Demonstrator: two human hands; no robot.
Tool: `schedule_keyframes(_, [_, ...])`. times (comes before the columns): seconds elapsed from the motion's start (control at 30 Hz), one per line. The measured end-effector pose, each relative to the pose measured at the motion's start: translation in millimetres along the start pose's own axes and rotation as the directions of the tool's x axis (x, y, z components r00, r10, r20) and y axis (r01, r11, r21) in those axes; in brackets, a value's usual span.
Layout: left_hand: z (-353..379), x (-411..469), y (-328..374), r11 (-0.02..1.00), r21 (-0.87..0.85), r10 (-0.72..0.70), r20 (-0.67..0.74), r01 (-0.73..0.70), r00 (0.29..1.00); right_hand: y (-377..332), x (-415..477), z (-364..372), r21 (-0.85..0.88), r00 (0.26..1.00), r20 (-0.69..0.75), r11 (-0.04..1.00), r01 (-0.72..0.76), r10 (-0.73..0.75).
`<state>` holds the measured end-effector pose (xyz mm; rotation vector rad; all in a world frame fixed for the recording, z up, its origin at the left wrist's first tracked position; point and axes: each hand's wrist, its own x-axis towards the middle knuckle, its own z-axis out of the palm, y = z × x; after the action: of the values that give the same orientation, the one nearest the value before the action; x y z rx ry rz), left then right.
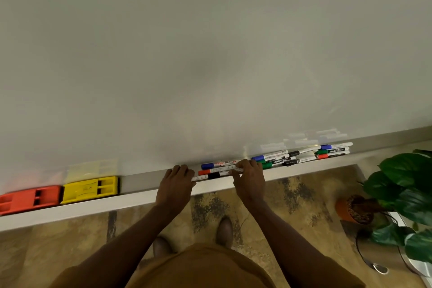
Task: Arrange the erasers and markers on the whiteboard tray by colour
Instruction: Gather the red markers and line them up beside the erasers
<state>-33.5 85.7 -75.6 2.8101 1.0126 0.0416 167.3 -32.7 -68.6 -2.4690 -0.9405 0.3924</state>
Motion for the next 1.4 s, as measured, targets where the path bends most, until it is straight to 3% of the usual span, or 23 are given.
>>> schedule_keyframes(0.23, [3.0, 3.6, 11.5, 1.000, -0.008, -0.003, 0.009, 0.003, 1.000, -6.2, 4.2, 7.0, 0.019, 0.998, 0.010, 0.998, -0.065, 0.065])
schedule_keyframes(0.4, [6.1, 3.0, 10.5, 1.000, -0.024, 0.010, -0.036, -0.011, 0.999, -3.6, 4.5, 9.5, 0.193, 0.992, -0.049, 0.975, -0.108, 0.119])
schedule_keyframes(0.5, [9.7, 3.7, 9.3, 0.999, -0.048, 0.012, -0.042, -0.014, 0.999, -1.7, 5.9, 7.9, 0.361, 0.984, -0.010, 0.918, -0.163, 0.179])
schedule_keyframes(0.67, [17.0, 3.7, 3.4, 0.996, -0.088, 0.020, -0.058, -0.025, 0.998, 6.0, 0.6, -1.9, 0.624, 0.967, 0.133, 0.739, -0.253, 0.219])
schedule_keyframes(0.8, [23.2, 2.3, -2.7, 0.992, -0.109, 0.050, -0.094, -0.061, 0.994, 15.1, -4.7, -14.3, 0.848, 0.945, 0.169, 0.447, -0.285, 0.281])
schedule_keyframes(0.97, [26.3, 1.9, -8.8, 0.984, -0.159, 0.056, -0.172, -0.084, 0.984, 38.8, -3.8, -43.1, 0.960, 0.914, 0.179, 0.137, -0.243, 0.365])
schedule_keyframes(1.03, [29.6, 1.4, -11.3, 0.984, -0.154, 0.055, -0.217, -0.090, 0.975, 52.8, 0.5, -57.0, 0.971, 0.890, 0.174, 0.080, -0.227, 0.420])
schedule_keyframes(1.17, [36.8, 0.7, -9.3, 0.991, -0.094, 0.065, -0.247, -0.091, 0.967, 92.3, 11.5, -91.7, 0.976, 0.813, 0.104, 0.097, -0.194, 0.572])
schedule_keyframes(1.27, [36.8, 0.9, 2.7, 0.992, -0.067, 0.085, -0.251, -0.104, 0.964, 125.5, 22.6, -119.7, 0.898, 0.715, -0.026, 0.330, -0.289, 0.698])
schedule_keyframes(1.33, [33.8, 0.6, 13.1, 0.986, -0.092, 0.107, -0.285, -0.139, 0.952, 146.4, 31.9, -139.9, 0.782, 0.708, -0.075, 0.482, -0.395, 0.702])
schedule_keyframes(1.4, [32.8, 0.7, 26.3, 0.980, -0.126, 0.114, -0.291, -0.156, 0.950, 166.2, 43.1, -160.8, 0.676, 0.703, -0.033, 0.533, -0.508, 0.711])
